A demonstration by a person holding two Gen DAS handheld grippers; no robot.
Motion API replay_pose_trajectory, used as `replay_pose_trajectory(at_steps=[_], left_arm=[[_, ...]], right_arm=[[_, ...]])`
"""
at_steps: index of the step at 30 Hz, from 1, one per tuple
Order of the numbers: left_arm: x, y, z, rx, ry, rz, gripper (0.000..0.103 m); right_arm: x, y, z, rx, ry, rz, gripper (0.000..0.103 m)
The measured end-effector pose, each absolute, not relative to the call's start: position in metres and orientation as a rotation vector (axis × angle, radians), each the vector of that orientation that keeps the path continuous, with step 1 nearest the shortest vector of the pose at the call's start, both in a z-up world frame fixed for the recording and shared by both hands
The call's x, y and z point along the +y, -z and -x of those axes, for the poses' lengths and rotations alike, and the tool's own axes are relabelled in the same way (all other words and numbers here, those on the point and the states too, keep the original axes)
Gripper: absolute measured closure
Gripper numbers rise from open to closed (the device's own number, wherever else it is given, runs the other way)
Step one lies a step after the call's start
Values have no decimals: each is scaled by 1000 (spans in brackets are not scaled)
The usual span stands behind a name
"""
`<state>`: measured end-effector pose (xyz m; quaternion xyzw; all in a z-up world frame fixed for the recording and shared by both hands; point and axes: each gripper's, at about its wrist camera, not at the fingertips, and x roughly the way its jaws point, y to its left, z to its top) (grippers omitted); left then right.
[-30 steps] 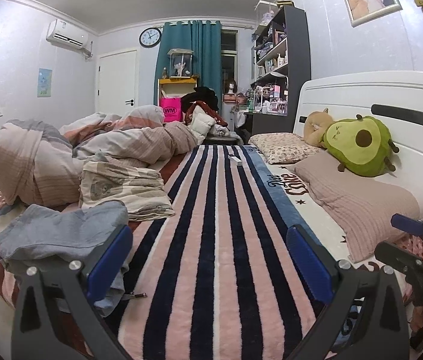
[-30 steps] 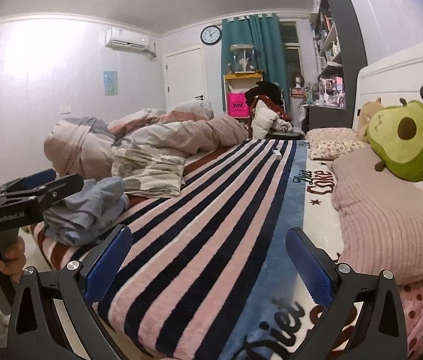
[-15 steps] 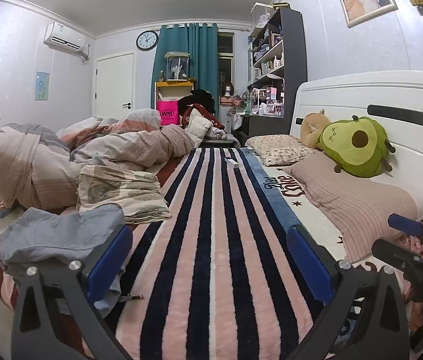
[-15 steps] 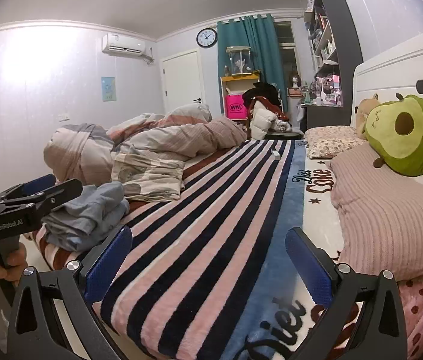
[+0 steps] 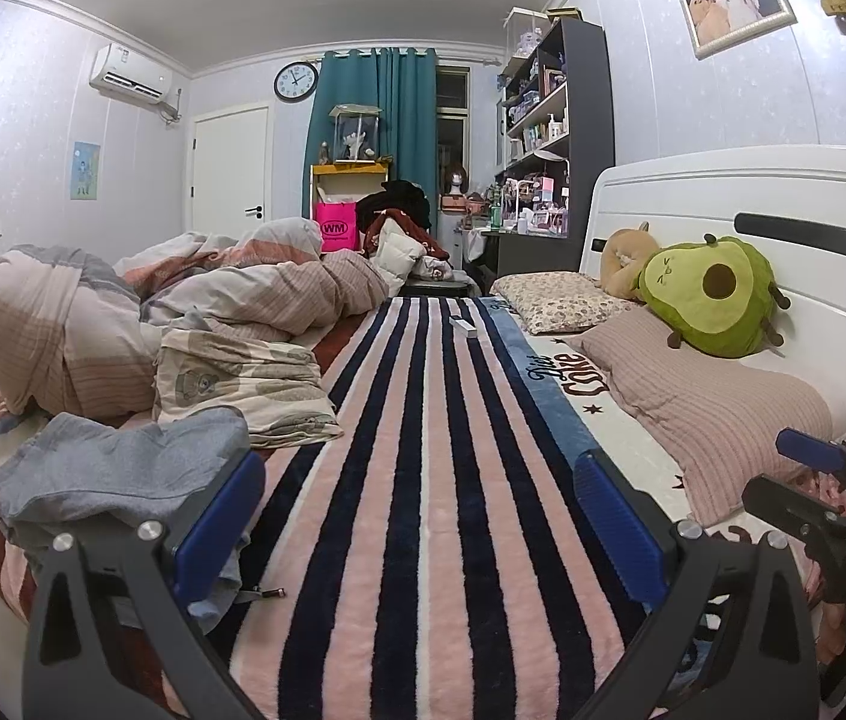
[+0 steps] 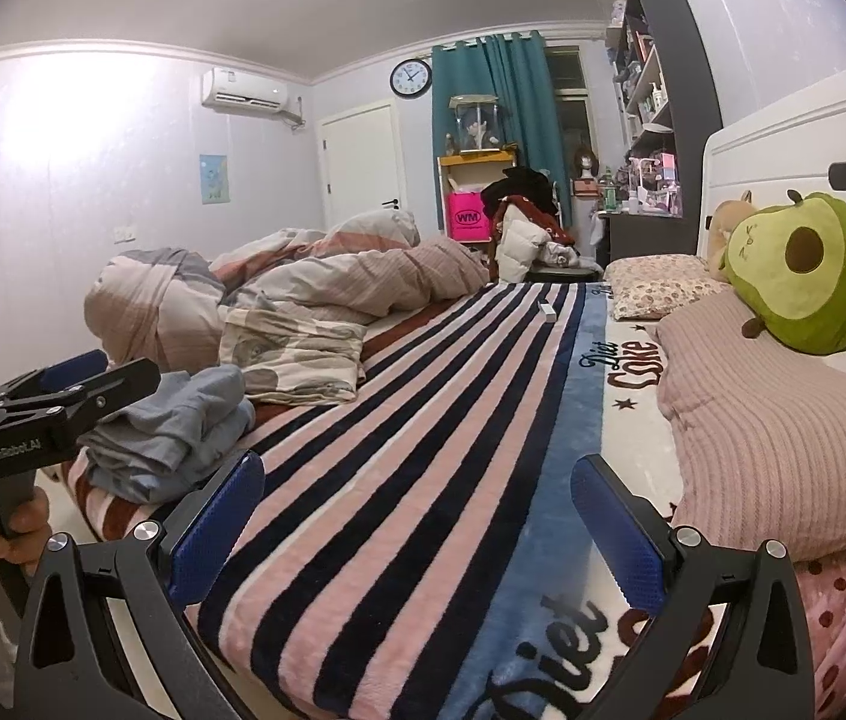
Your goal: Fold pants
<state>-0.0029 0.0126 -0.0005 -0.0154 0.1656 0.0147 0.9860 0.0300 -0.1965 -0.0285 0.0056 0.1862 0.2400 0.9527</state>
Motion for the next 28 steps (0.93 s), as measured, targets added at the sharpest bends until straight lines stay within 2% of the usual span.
replay_pose_trajectory(at_steps=[28], left_arm=[[6,-2,5,327,-30,35,1]], right_arm=[[-198,30,-31,378,-490,-14,1]])
